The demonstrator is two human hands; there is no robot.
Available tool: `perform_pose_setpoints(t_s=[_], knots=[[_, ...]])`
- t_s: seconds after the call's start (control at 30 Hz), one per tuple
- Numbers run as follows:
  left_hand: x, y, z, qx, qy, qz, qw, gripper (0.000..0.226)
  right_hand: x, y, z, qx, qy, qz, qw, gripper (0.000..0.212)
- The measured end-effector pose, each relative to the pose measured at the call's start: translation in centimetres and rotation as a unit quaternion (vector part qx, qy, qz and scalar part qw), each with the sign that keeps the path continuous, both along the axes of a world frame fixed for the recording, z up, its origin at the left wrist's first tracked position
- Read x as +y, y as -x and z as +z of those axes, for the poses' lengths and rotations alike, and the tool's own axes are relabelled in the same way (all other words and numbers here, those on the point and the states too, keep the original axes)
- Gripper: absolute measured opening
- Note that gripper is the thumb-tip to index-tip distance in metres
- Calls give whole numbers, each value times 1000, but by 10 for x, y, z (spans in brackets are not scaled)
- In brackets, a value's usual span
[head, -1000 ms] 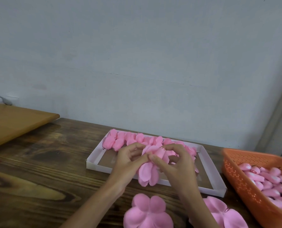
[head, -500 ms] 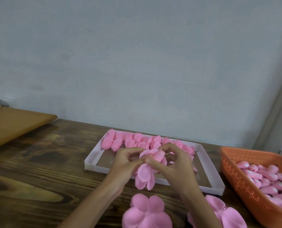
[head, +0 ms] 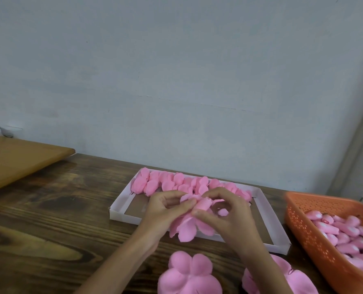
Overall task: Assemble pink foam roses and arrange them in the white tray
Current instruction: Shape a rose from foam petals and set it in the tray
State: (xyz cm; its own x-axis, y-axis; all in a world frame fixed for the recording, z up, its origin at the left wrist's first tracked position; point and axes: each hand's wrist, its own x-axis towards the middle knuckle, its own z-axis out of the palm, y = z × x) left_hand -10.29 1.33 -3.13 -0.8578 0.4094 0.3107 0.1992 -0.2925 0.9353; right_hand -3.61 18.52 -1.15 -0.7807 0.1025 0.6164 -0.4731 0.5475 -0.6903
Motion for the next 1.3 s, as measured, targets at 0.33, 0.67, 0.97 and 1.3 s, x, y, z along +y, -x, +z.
perform_pose_setpoints(t_s=[0.33, 0.67, 0.97, 1.3], knots=[[-7, 12, 5, -90, 34, -23, 995, 31, 2, -2, 0, -30, 127, 59, 990, 23], [-11, 24, -8, -88, 66, -13, 994, 24, 2, 0, 1, -44, 148, 29, 988, 20], [-23, 34, -5, -87, 71, -48, 993, 16, 0, -5, 7, -16, 186, 168, 968, 21], [-41, 45, 0, 195, 282, -33, 939, 17, -4, -12, 17, -50, 214, 191, 957, 23]])
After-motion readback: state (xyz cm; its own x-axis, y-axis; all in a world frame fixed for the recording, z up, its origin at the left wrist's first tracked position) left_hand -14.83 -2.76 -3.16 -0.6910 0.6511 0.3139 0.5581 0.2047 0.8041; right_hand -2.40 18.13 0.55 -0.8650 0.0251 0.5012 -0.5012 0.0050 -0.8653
